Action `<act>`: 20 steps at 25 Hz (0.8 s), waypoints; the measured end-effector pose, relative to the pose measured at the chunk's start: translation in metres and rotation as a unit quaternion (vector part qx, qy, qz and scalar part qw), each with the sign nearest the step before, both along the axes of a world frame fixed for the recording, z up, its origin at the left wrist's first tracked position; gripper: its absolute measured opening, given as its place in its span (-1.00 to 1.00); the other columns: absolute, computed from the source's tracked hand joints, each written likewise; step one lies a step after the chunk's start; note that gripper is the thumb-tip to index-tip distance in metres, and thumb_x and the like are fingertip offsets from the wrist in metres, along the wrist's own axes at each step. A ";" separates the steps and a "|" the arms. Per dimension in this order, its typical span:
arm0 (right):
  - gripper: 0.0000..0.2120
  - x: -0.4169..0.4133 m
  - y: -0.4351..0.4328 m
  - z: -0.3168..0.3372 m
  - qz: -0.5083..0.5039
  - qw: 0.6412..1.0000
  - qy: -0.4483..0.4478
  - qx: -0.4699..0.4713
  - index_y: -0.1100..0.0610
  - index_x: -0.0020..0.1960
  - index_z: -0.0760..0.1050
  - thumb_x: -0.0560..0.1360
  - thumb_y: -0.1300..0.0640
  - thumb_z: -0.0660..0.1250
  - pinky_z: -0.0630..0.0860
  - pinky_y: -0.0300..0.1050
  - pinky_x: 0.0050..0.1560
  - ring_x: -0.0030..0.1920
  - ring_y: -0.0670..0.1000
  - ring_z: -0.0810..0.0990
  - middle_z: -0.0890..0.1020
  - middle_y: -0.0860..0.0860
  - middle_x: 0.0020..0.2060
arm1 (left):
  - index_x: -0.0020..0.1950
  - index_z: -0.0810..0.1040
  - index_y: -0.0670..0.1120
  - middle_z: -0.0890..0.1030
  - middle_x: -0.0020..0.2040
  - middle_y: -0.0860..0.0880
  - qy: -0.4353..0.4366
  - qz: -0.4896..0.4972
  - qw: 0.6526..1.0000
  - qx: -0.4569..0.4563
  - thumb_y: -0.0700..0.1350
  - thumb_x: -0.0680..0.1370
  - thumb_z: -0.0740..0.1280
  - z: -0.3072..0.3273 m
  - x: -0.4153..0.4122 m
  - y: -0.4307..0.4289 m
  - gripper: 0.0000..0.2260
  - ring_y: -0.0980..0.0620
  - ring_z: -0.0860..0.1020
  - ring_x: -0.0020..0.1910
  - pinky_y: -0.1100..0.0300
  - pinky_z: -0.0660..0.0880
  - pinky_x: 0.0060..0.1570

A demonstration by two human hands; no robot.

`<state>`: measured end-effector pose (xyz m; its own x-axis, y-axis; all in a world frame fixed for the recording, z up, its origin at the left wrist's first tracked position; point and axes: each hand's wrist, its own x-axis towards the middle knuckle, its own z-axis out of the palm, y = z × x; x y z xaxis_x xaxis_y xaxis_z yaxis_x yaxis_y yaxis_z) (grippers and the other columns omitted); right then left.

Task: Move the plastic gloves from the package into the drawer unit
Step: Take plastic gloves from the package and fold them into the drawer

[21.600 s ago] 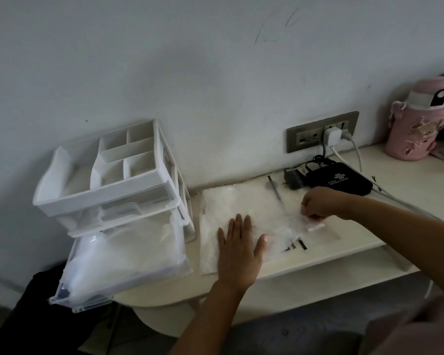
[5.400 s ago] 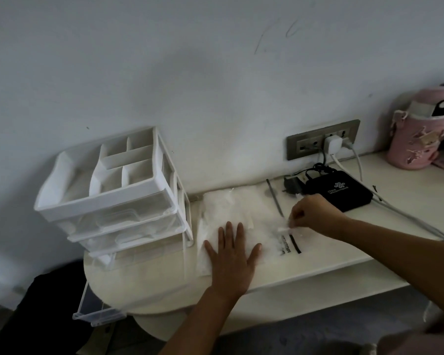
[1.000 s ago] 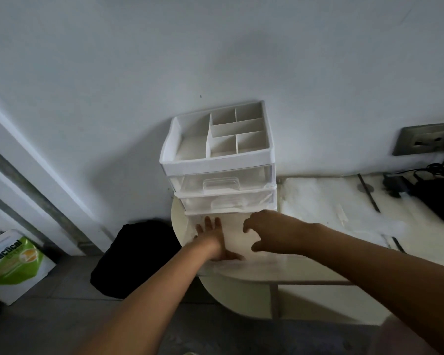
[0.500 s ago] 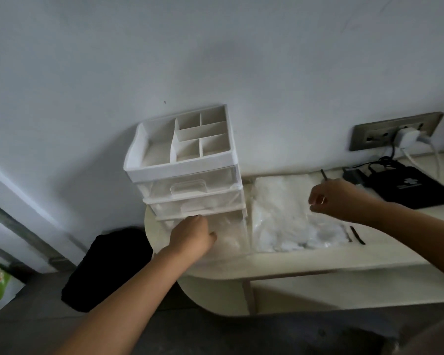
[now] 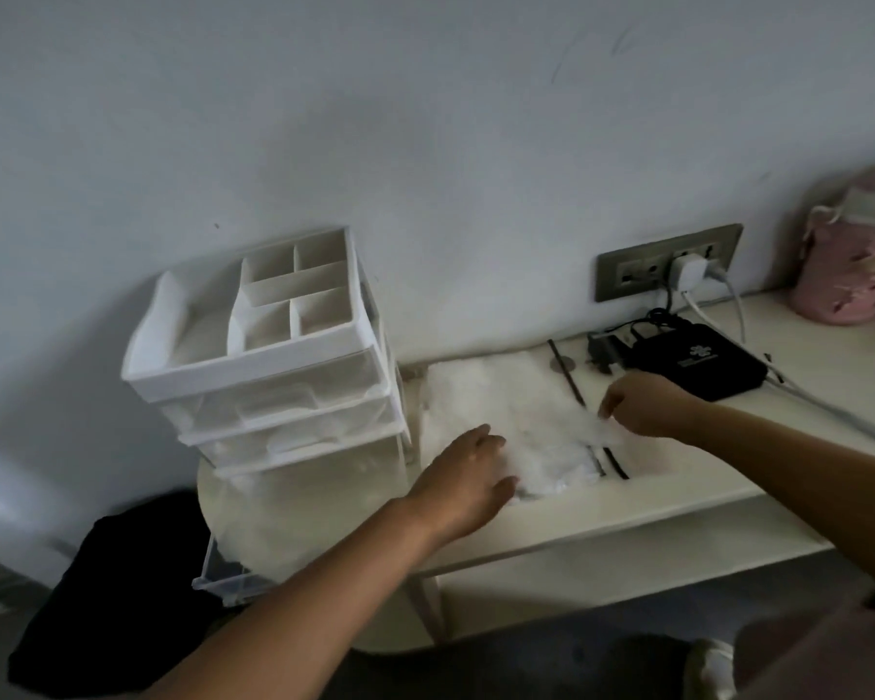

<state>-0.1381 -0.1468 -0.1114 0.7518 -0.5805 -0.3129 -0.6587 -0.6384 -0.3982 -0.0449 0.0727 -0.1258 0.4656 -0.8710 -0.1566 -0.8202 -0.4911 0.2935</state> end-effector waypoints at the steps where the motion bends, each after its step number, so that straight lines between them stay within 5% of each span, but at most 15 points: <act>1: -0.72 0.000 -0.002 0.000 -0.033 0.997 -0.050 0.042 0.22 0.18 0.56 0.57 0.30 0.14 0.45 -0.15 0.17 0.15 0.09 0.54 0.58 0.09 0.15 | 0.53 0.13 -0.12 0.09 0.56 -0.13 -0.004 0.002 0.999 0.036 0.07 0.62 0.16 -0.007 0.000 -0.006 -0.46 -0.09 0.06 0.53 0.05 0.07 0.46; 5: -0.77 -0.004 -0.005 0.001 -0.118 0.955 -0.089 0.256 0.42 0.14 0.51 0.50 0.38 0.28 0.56 -0.12 -0.19 -0.25 0.06 0.57 0.60 0.23 -0.08 | 0.57 -0.10 -0.04 -0.14 0.58 -0.12 0.013 0.043 0.992 0.114 0.14 0.62 0.10 -0.020 0.000 -0.022 -0.37 -0.19 -0.13 0.54 -0.12 -0.08 0.47; 9: -0.71 -0.014 -0.009 0.004 -0.153 0.932 -0.066 0.322 0.42 0.07 0.54 0.41 0.29 0.45 0.58 -0.20 -0.34 -0.28 0.06 0.61 0.64 0.23 -0.16 | 0.57 -0.18 0.04 -0.21 0.57 -0.11 0.018 0.049 0.991 0.127 0.17 0.62 0.07 -0.022 -0.001 -0.030 -0.37 -0.21 -0.20 0.53 -0.19 -0.14 0.46; 12: -0.79 -0.016 -0.010 0.004 -0.148 0.941 -0.092 0.290 0.42 0.00 0.58 0.39 0.34 0.44 0.53 -0.27 -0.46 -0.38 0.00 0.59 0.63 0.18 -0.30 | 0.55 -0.22 0.13 -0.25 0.56 -0.09 0.023 0.051 0.991 0.125 0.20 0.62 0.06 -0.023 -0.001 -0.032 -0.38 -0.21 -0.23 0.53 -0.24 -0.17 0.43; 16: -0.84 -0.016 -0.016 0.007 -0.138 0.956 -0.119 0.231 0.41 -0.06 0.59 0.41 0.31 0.43 0.60 -0.23 -0.34 -0.38 0.02 0.61 0.66 0.23 -0.26 | 0.55 -0.22 0.14 -0.27 0.56 -0.07 0.032 0.054 0.989 0.132 0.21 0.61 0.05 -0.021 -0.002 -0.033 -0.38 -0.19 -0.25 0.53 -0.27 -0.18 0.43; 20: -0.84 -0.017 -0.016 0.016 -0.089 0.987 -0.102 0.085 0.31 -0.17 0.63 0.44 0.19 0.44 0.53 -0.25 -0.33 -0.41 -0.05 0.58 0.66 0.13 -0.34 | 0.55 -0.22 0.14 -0.27 0.56 -0.06 0.032 0.055 0.988 0.140 0.21 0.61 0.04 -0.020 -0.003 -0.033 -0.38 -0.19 -0.24 0.53 -0.28 -0.16 0.42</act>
